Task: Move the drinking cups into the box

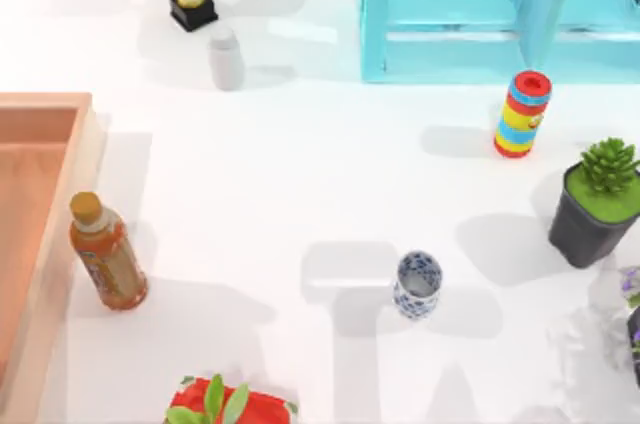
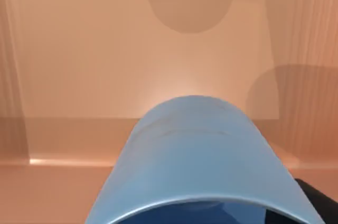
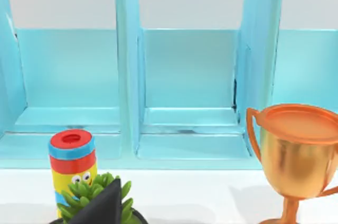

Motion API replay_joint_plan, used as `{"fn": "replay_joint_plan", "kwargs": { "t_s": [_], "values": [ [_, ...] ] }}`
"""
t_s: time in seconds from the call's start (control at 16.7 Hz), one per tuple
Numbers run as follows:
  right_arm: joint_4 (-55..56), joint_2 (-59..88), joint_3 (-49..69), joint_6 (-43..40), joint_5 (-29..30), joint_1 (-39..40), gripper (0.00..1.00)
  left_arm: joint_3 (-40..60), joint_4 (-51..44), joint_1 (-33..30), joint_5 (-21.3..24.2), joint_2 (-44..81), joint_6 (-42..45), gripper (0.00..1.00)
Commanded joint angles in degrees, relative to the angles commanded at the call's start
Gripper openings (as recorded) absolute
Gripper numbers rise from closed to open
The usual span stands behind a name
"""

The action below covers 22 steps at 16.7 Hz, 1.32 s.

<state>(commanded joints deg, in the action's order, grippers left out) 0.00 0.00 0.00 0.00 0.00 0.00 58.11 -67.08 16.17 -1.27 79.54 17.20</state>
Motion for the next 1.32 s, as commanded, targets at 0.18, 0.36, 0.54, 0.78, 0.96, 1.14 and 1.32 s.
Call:
{"fn": "replay_joint_plan", "kwargs": {
  "t_s": [0.18, 0.36, 0.54, 0.78, 0.96, 1.14, 1.32],
  "values": [
    [0.0, 0.0, 0.0, 0.0, 0.0, 0.0, 1.0, -2.68, 2.95, 0.73, 0.03, 0.53, 0.72, 0.0],
    [0.0, 0.0, 0.0, 0.0, 0.0, 0.0, 1.0, -2.69, 2.95, 0.74, 0.03, 0.53, 0.72, 0.0],
    [0.0, 0.0, 0.0, 0.0, 0.0, 0.0, 1.0, -2.69, 2.95, 0.74, 0.03, 0.53, 0.72, 0.23],
    [0.0, 0.0, 0.0, 0.0, 0.0, 0.0, 1.0, -2.69, 2.95, 0.74, 0.03, 0.53, 0.72, 0.53],
    [0.0, 0.0, 0.0, 0.0, 0.0, 0.0, 1.0, -2.69, 2.95, 0.74, 0.03, 0.53, 0.72, 0.75],
    [0.0, 0.0, 0.0, 0.0, 0.0, 0.0, 1.0, -2.69, 2.95, 0.74, 0.03, 0.53, 0.72, 0.98],
    [0.0, 0.0, 0.0, 0.0, 0.0, 0.0, 1.0, -2.69, 2.95, 0.74, 0.03, 0.53, 0.72, 1.0]
  ]
}}
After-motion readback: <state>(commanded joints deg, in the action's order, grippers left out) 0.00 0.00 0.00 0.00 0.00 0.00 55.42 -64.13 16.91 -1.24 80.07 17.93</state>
